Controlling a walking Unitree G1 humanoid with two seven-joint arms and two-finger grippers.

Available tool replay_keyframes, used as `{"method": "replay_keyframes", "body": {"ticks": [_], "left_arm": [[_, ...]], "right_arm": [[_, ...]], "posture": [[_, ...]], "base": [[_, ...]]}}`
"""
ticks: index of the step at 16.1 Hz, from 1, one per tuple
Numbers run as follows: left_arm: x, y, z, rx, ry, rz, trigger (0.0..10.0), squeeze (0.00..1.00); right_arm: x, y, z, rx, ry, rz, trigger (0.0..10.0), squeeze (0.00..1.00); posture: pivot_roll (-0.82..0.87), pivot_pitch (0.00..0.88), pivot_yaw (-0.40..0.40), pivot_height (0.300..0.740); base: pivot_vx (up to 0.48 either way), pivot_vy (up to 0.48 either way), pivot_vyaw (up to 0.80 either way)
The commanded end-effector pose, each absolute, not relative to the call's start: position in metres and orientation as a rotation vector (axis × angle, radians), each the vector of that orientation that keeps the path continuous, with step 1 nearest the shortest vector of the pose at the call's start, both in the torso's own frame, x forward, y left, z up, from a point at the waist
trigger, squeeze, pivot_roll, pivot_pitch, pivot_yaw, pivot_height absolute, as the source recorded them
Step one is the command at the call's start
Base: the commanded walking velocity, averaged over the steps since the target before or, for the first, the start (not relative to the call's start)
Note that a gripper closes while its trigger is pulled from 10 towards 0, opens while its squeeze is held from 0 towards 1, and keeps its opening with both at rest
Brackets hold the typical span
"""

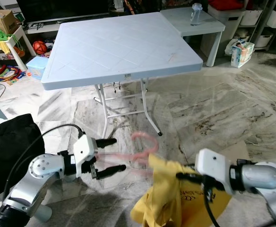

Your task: Hang hanger

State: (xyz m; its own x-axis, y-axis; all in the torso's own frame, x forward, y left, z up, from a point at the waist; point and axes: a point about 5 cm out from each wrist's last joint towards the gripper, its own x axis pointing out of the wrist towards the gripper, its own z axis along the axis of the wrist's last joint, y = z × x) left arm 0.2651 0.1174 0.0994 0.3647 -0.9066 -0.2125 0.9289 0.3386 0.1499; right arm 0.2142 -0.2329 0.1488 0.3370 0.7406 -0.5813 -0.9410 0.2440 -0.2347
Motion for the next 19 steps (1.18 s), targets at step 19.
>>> {"method": "replay_keyframes", "body": {"ticks": [19], "left_arm": [[0.268,0.112,0.105,0.231,0.132,-1.349,0.0,0.0]], "right_arm": [[0.222,-0.227,0.147,-0.673,0.326,1.2,10.0,0.0]], "posture": [[-0.13,0.061,0.025,0.74]], "base": [[0.0,0.0,0.0]]}}
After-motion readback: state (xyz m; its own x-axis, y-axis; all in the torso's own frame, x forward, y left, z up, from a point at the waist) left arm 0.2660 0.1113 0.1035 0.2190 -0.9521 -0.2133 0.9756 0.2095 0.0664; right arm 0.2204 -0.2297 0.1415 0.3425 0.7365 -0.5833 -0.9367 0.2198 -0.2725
